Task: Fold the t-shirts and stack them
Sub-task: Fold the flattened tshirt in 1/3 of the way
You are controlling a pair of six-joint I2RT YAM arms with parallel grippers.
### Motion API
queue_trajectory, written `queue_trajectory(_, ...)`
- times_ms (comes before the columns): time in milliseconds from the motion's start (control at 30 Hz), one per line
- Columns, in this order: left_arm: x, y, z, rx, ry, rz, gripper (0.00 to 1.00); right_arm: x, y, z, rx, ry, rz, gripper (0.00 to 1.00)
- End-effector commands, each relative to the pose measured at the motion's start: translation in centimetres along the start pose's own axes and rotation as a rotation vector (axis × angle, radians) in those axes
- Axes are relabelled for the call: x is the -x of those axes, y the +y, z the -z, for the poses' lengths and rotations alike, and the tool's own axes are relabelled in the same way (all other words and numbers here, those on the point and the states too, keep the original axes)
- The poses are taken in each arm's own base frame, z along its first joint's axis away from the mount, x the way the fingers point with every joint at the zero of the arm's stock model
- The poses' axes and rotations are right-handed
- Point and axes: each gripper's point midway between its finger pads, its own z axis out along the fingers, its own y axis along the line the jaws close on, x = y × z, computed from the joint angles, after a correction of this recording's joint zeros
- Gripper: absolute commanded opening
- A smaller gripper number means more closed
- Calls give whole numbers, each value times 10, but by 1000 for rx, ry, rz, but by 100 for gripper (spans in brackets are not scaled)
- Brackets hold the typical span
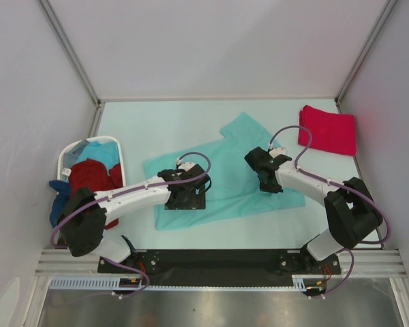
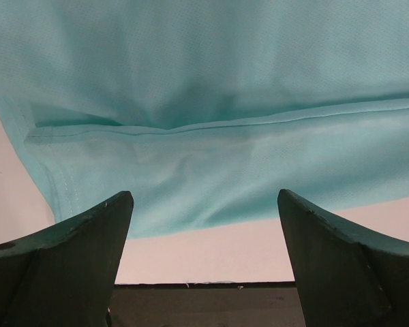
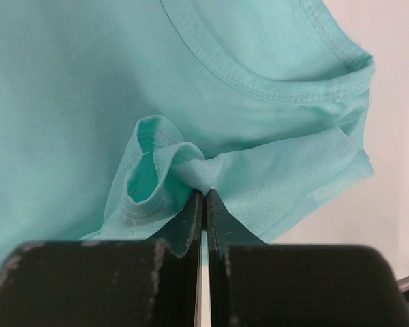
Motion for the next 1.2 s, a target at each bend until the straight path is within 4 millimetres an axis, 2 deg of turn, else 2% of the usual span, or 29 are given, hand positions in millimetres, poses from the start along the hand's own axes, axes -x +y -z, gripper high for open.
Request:
queue_trajectory(0,6,-7,4,-29,-21,-7,93,32,1,11,-12,-77,-24,0)
queue_trajectory(233,7,-3,1,-6,-26,-11,94,41,7,7,-11,-83,-22,0)
queue_trajectory(467,10,1,-4,8,-20,4,94,47,8,-7,-32,-66,-15,0)
queue_trajectory(700,27,37,-26,80,7,106,94,52,9,-5,-21,-77,-14,0)
queue_trajectory(800,35,45,-32,102,5,113,94,51,9,-6,-24,-73,-8,0)
queue_trajectory(1000,31,44,-40,101,37,109,92,52,9,-5,-20,-73,-4,0)
queue_trajectory(1167,27,43,-34,76,36,121,87,52,9,-5,-22,-75,2,0)
